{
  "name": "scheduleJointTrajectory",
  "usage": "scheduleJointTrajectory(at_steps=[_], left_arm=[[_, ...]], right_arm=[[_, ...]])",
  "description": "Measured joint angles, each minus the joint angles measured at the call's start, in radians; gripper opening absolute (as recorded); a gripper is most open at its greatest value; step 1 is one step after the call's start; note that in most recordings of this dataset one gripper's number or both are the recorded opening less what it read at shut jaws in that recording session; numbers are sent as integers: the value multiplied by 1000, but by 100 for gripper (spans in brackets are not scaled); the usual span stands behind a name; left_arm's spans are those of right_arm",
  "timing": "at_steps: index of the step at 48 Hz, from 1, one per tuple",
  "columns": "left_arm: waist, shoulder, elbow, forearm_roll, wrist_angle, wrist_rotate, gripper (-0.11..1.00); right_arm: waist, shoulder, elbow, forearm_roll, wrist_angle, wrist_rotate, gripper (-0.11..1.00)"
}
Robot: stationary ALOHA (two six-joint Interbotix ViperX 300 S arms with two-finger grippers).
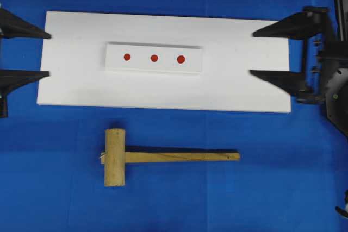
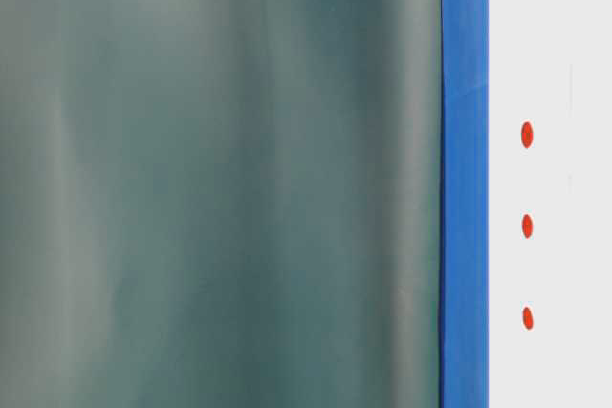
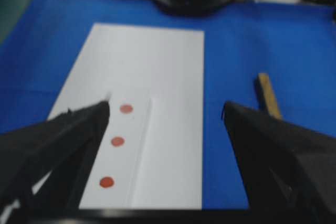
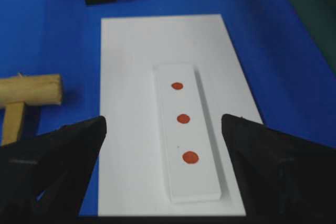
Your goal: Hit the mark with a hammer.
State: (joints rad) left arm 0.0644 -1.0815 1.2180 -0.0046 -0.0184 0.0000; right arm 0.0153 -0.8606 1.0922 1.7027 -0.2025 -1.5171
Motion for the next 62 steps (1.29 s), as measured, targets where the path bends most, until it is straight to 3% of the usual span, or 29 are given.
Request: scheduleJointTrajectory(at_steps=[9,23,62], left_arm=[[-17,-107,32,-2,100,49,87],[-52,-158,98,-2,126,118,86],[-54,-158,129,-2,127,115,86]], right_arm=[[0,-137,112,0,2,0,83],[0,-176,221,-2,46,0,81],[0,-178,250,-2,44,-2,80]])
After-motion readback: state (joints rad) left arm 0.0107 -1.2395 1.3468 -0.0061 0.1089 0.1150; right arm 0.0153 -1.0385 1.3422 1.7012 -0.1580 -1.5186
